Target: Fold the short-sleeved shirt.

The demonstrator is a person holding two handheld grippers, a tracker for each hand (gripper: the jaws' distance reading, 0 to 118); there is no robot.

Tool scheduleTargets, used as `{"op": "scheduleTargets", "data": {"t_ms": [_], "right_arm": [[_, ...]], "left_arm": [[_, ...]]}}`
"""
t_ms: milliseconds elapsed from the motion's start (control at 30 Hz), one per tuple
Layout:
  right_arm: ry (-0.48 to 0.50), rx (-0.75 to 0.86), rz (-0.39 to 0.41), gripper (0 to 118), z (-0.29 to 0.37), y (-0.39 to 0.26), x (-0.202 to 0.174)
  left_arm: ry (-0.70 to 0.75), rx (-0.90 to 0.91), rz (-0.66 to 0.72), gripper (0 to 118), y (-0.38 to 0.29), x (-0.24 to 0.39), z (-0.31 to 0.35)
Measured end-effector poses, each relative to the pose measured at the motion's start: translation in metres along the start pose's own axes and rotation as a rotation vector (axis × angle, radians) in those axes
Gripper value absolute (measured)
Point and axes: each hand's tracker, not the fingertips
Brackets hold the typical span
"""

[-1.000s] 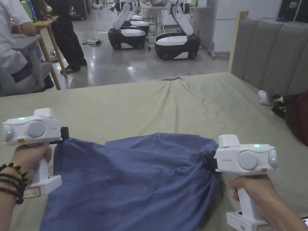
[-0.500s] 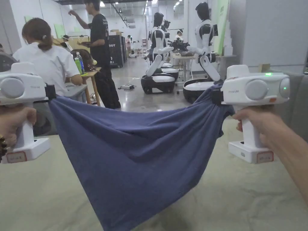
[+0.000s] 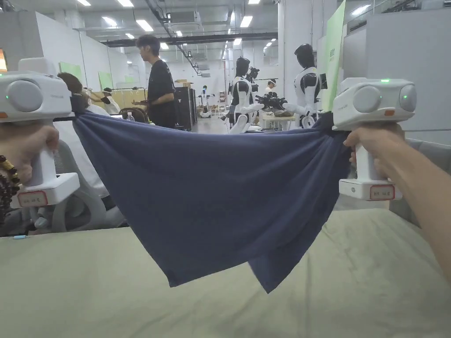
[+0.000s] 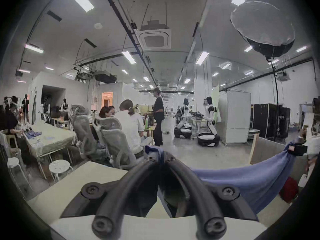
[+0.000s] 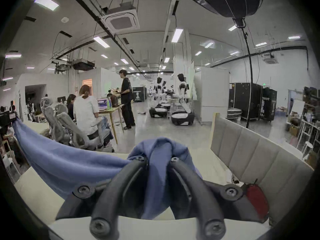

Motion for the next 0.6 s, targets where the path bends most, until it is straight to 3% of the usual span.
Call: {"op": "scheduleTargets", "data": {"t_ms": [400,600], "right_arm": [[0.038,-0.207,-0.029,16,-0.060,-0.147,0.010],[0.065,-0.174,-0.020,16,-0.005,-0.204,0.019]], "left_arm": [[-0.025,-0.228,0.023,3,-0.147,0.000,-0.036],[-0.083,-0.294,0.023,3,-0.190,-0.016,0.014]]}}
